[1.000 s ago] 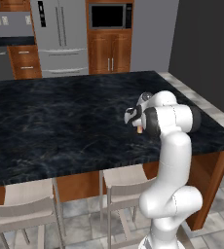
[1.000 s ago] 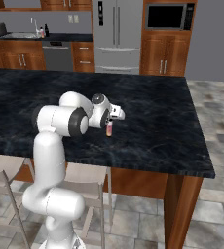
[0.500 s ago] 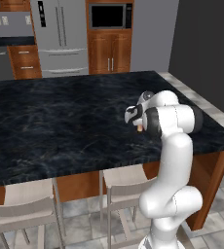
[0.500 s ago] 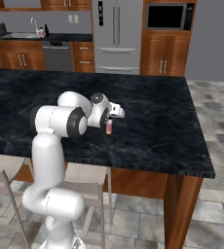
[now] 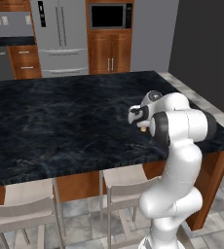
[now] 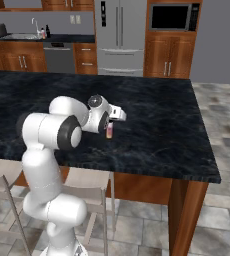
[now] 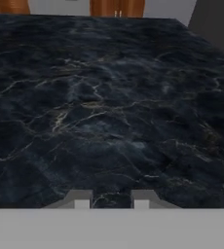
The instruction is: Place the large bottle from the dining counter next to the other large bottle outside the sink, and place the small bottle from the dining counter next to the other small bottle inside the sink.
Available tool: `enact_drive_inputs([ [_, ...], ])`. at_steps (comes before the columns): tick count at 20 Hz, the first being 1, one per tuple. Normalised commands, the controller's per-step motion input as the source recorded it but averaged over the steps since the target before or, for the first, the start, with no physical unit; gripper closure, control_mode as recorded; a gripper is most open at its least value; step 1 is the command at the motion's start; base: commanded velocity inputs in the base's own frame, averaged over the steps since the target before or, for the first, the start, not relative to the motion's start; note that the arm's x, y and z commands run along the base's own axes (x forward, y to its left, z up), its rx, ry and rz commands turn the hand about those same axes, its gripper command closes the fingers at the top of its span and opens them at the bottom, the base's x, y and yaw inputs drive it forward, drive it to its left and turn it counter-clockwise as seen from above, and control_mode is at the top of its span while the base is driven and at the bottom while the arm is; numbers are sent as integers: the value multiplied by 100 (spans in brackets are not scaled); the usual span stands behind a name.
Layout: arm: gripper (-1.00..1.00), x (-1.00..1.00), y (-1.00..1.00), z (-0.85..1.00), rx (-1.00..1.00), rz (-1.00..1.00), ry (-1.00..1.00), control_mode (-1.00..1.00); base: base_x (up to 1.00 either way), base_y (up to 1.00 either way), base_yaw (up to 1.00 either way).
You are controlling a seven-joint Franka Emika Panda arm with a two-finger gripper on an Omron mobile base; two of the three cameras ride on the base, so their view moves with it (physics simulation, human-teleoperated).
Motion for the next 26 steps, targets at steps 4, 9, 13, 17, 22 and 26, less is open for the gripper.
enact_drive_inputs([
  [4,100,-55,0,31,0,0,-3,-100,0,0,0],
  [9,100,-53,3,37,-1,0,-3,-100,0,0,0],
  [13,100,-58,11,26,0,0,-3,-100,0,0,0],
  [17,100,-64,18,18,0,0,-2,-100,0,0,0],
  [22,100,-66,16,20,0,0,-3,-100,0,0,0],
  [26,100,-78,14,19,0,0,-5,-100,0,0,0],
])
